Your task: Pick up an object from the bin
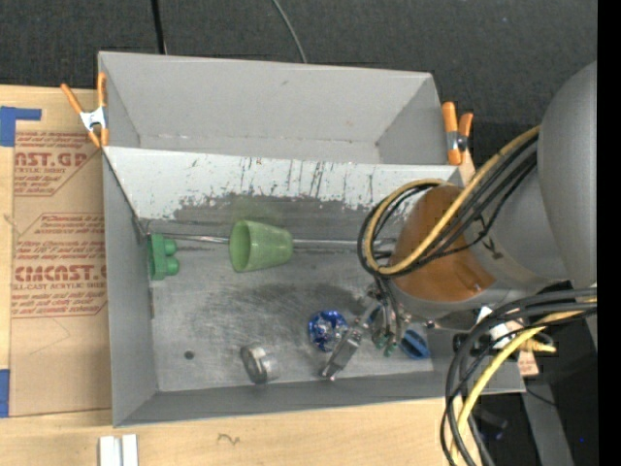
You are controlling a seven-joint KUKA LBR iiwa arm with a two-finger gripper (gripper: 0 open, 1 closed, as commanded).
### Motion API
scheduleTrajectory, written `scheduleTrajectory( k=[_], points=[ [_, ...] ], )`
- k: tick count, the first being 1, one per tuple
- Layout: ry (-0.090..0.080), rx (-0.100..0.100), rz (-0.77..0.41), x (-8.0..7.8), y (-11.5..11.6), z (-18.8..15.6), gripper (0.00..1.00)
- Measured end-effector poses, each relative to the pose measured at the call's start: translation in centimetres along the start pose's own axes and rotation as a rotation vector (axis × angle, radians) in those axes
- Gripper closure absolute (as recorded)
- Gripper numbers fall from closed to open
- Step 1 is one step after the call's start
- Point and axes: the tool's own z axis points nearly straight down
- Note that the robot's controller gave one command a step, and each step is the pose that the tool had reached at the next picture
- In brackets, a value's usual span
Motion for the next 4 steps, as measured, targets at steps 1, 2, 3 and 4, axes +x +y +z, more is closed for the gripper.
scheduleTrajectory(
  k=[1,2,3,4],
  points=[
    [0.003,0.002,0.099,1.8,4.0,0.0,0.00],
    [-0.002,0.000,0.099,1.6,4.0,-0.1,1.00],
    [0.009,0.004,0.099,1.6,4.1,-2.6,1.00],
    [0.009,0.004,0.098,1.6,4.1,-4.7,1.00]
  ],
)
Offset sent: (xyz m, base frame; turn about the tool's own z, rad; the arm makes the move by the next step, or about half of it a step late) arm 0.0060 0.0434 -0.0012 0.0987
